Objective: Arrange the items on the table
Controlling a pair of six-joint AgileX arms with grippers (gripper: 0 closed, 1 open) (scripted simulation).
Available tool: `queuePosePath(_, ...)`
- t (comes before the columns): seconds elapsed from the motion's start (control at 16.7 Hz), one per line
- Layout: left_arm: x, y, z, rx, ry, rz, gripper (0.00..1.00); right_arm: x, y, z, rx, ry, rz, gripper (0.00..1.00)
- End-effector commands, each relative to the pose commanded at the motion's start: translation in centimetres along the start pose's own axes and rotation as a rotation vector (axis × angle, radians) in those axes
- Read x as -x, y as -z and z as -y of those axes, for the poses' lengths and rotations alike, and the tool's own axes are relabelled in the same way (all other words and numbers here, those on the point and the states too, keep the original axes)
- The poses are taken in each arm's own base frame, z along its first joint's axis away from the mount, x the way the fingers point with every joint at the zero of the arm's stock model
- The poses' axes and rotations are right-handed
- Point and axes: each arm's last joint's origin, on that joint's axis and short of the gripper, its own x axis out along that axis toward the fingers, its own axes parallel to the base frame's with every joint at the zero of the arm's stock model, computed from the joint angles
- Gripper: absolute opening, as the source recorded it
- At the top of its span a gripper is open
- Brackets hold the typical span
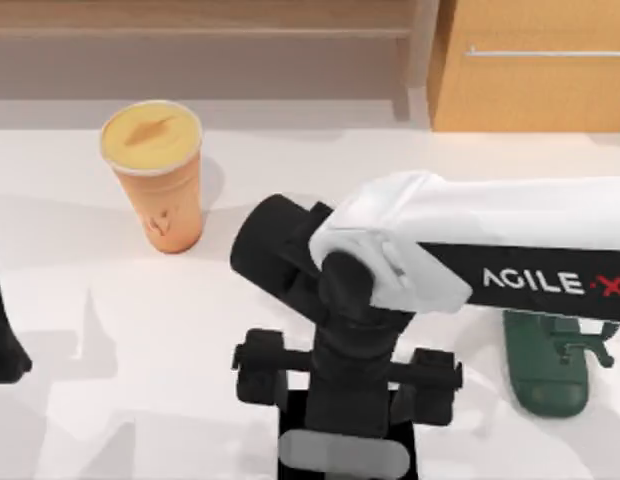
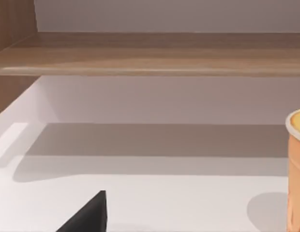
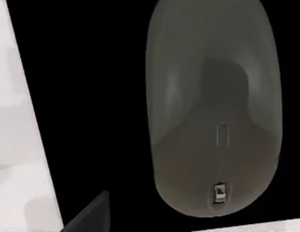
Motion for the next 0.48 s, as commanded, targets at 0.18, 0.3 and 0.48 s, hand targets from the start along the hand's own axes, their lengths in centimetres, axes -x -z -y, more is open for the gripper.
queuePosePath(0.18,0.0,0.0,0.0,0.000,0.000,0.000,1.00,1.8,5.5,-1.6,-0.252,0.106,-0.036,1.00)
queuePosePath(0.3,0.0,0.0,0.0,0.000,0.000,0.000,1.00,3.1,10.3,-4.4,-0.491,0.172,-0.065,1.00)
queuePosePath(0.48,0.0,0.0,0.0,0.000,0.000,0.000,1.00,4.7,17.2,-11.4,-0.917,0.239,-0.103,1.00)
